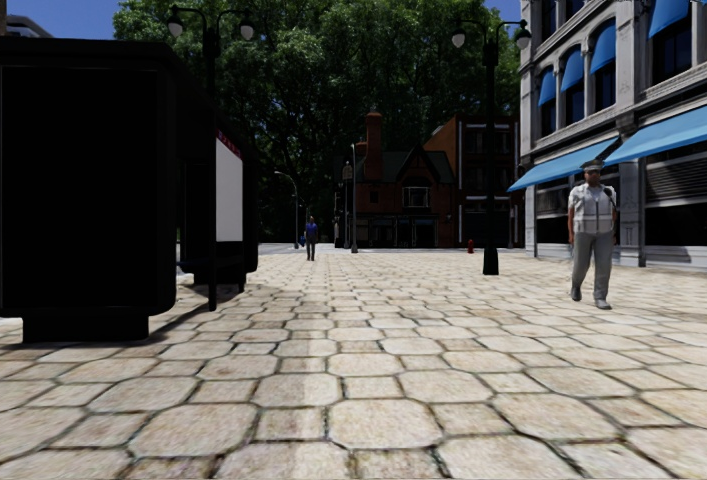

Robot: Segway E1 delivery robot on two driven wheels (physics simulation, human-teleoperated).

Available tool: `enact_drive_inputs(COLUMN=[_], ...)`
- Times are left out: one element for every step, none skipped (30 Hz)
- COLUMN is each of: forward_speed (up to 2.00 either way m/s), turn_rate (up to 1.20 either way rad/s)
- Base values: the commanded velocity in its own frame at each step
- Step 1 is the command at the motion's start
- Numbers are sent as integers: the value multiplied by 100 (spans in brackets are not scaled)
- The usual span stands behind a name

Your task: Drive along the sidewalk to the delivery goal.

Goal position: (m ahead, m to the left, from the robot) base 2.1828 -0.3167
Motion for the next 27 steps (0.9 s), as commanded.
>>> enact_drive_inputs(forward_speed=[200, 200, 200, 200, 200, 200, 200, 200, 200, 200, 200, 200, 200, 200, 200, 200, 200, 200, 200, 200, 200, 200, 200, 200, 200, 200, 200], turn_rate=[0, 0, 0, 0, 0, 0, 0, 0, 0, 0, 0, 0, 0, 0, 0, 0, 0, 0, 0, 0, 0, 0, 0, 0, 0, 0, 0])
